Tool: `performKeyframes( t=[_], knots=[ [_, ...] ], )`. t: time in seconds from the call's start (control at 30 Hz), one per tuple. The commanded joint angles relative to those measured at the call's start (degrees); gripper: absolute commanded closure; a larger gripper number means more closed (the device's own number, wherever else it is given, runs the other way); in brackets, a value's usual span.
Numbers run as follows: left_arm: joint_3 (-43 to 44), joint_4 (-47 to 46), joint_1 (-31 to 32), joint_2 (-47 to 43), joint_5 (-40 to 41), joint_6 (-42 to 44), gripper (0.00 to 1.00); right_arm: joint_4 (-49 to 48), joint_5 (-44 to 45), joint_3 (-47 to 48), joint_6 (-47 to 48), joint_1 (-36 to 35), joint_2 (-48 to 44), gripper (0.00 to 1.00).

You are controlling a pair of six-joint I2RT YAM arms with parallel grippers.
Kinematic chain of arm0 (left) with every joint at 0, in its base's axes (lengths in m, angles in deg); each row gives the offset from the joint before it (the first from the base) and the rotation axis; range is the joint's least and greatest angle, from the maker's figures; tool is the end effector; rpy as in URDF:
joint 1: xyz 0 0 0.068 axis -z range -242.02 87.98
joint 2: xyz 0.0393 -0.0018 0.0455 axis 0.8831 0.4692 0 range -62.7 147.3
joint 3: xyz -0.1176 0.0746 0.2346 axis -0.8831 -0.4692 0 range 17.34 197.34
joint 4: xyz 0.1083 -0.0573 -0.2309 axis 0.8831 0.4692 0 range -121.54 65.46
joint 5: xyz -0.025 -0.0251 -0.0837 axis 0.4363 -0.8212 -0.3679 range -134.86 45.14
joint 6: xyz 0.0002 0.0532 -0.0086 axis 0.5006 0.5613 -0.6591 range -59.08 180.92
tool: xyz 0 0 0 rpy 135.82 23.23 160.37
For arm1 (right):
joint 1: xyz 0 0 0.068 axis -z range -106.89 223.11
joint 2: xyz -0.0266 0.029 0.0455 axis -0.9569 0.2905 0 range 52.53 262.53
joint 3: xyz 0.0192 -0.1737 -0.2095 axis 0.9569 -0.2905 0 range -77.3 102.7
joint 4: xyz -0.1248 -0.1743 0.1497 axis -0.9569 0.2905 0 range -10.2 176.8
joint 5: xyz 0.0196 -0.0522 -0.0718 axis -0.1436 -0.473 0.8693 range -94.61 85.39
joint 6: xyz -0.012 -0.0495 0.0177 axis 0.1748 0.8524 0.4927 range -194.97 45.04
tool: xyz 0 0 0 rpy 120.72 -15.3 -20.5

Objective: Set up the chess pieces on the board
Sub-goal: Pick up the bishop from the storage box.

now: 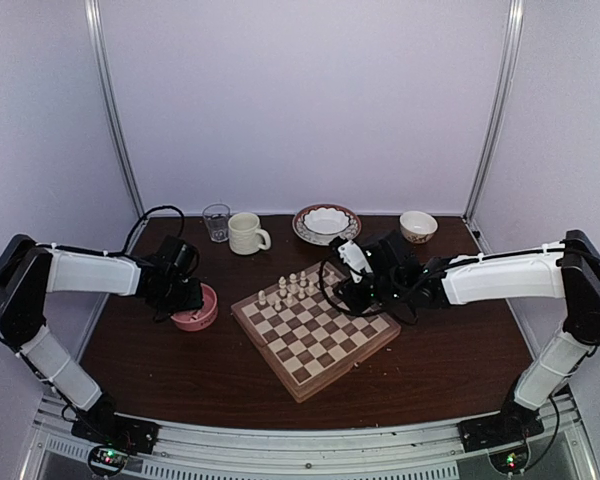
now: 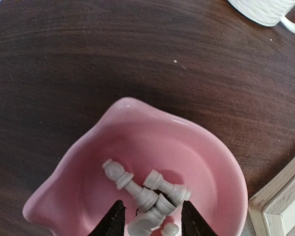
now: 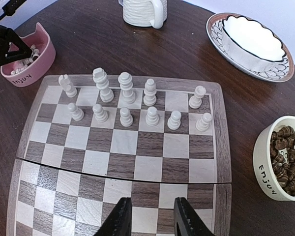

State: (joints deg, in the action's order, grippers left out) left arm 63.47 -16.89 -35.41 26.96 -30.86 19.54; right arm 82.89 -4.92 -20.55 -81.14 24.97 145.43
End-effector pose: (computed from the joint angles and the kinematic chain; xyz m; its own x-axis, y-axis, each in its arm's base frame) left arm 0.2673 -0.1243 0.1600 -0.7820 -0.3257 -0.5314 -0.2618 0.9454 -0.1941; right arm 0.2345 0.2619 0.2118 -0.5001 -0.3970 -0.7696 -0.6978 0.7110 0.0867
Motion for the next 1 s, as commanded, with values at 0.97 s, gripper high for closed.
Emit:
performKeyframes(
  t=[0.97],
  knots=[
    [6.47,5.4,-0.28,8.76,11.71,-20.18,0.64,-0.91,1.99,1.65,2.36,-0.73,-0.62,0.7]
  ],
)
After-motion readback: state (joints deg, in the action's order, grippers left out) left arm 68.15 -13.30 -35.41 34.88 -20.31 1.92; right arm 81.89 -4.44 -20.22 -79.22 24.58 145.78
